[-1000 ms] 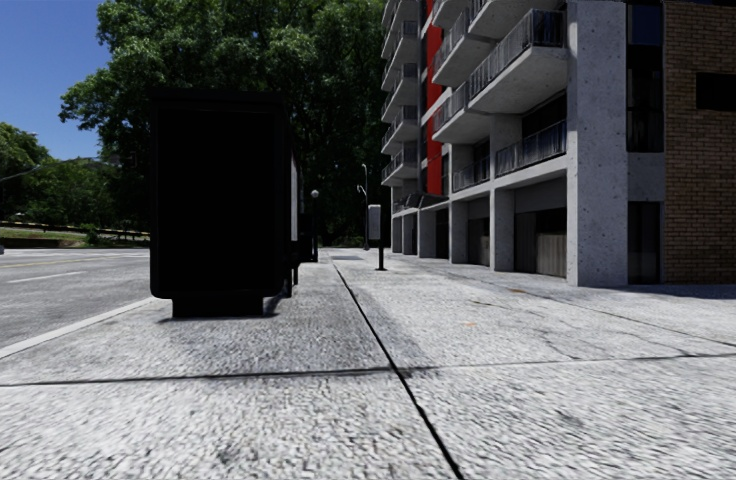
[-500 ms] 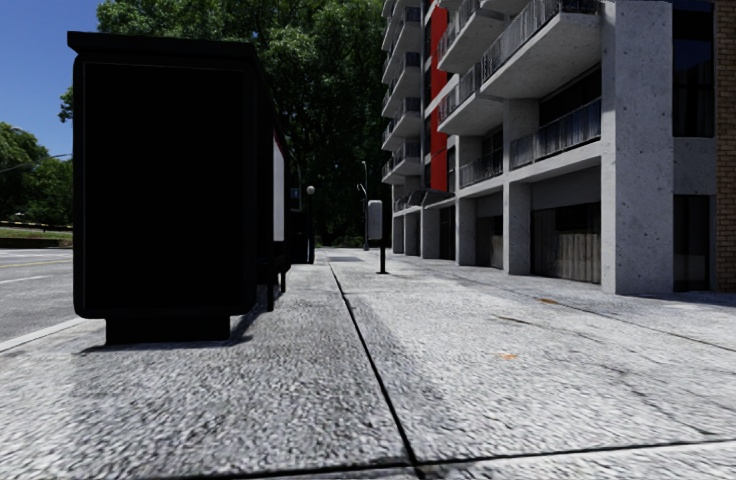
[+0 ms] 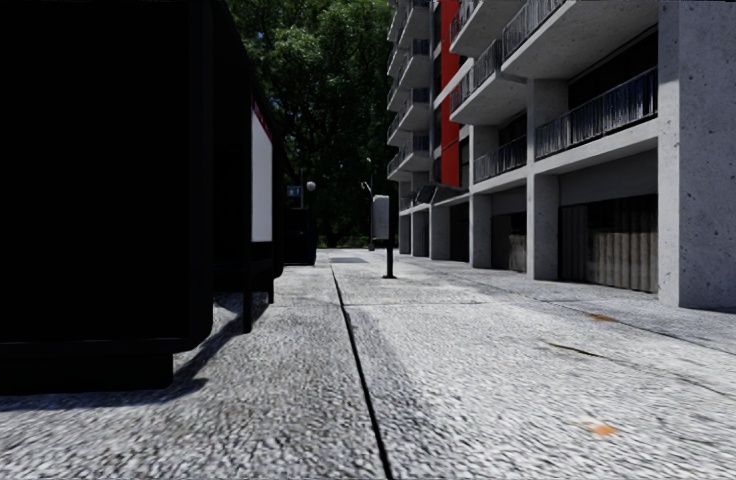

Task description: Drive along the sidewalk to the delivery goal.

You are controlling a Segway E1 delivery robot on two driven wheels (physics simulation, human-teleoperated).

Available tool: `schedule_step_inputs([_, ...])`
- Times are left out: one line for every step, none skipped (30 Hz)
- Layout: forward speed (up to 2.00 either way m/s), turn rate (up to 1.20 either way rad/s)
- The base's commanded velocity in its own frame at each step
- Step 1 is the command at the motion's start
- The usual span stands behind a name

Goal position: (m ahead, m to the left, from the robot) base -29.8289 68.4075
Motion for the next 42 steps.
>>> schedule_step_inputs([2.00, 0.23])
schedule_step_inputs([2.00, 0.23])
schedule_step_inputs([2.00, 0.23])
schedule_step_inputs([2.00, 0.23])
schedule_step_inputs([2.00, 0.23])
schedule_step_inputs([2.00, 0.24])
schedule_step_inputs([2.00, 0.24])
schedule_step_inputs([2.00, 0.24])
schedule_step_inputs([2.00, 0.24])
schedule_step_inputs([2.00, 0.24])
schedule_step_inputs([2.00, 0.24])
schedule_step_inputs([2.00, 0.24])
schedule_step_inputs([2.00, 0.24])
schedule_step_inputs([2.00, 0.24])
schedule_step_inputs([2.00, 0.24])
schedule_step_inputs([2.00, 0.24])
schedule_step_inputs([2.00, 0.24])
schedule_step_inputs([2.00, 0.24])
schedule_step_inputs([2.00, 0.24])
schedule_step_inputs([2.00, 0.24])
schedule_step_inputs([2.00, 0.24])
schedule_step_inputs([2.00, 0.24])
schedule_step_inputs([2.00, 0.24])
schedule_step_inputs([2.00, 0.24])
schedule_step_inputs([2.00, 0.24])
schedule_step_inputs([2.00, 0.24])
schedule_step_inputs([2.00, 0.00])
schedule_step_inputs([2.00, 0.00])
schedule_step_inputs([2.00, 0.00])
schedule_step_inputs([2.00, 0.00])
schedule_step_inputs([2.00, 0.00])
schedule_step_inputs([2.00, 0.00])
schedule_step_inputs([2.00, 0.00])
schedule_step_inputs([2.00, 0.00])
schedule_step_inputs([2.00, 0.00])
schedule_step_inputs([2.00, 0.00])
schedule_step_inputs([2.00, 0.00])
schedule_step_inputs([2.00, 0.00])
schedule_step_inputs([2.00, 0.00])
schedule_step_inputs([2.00, 0.00])
schedule_step_inputs([2.00, 0.00])
schedule_step_inputs([2.00, 0.00])
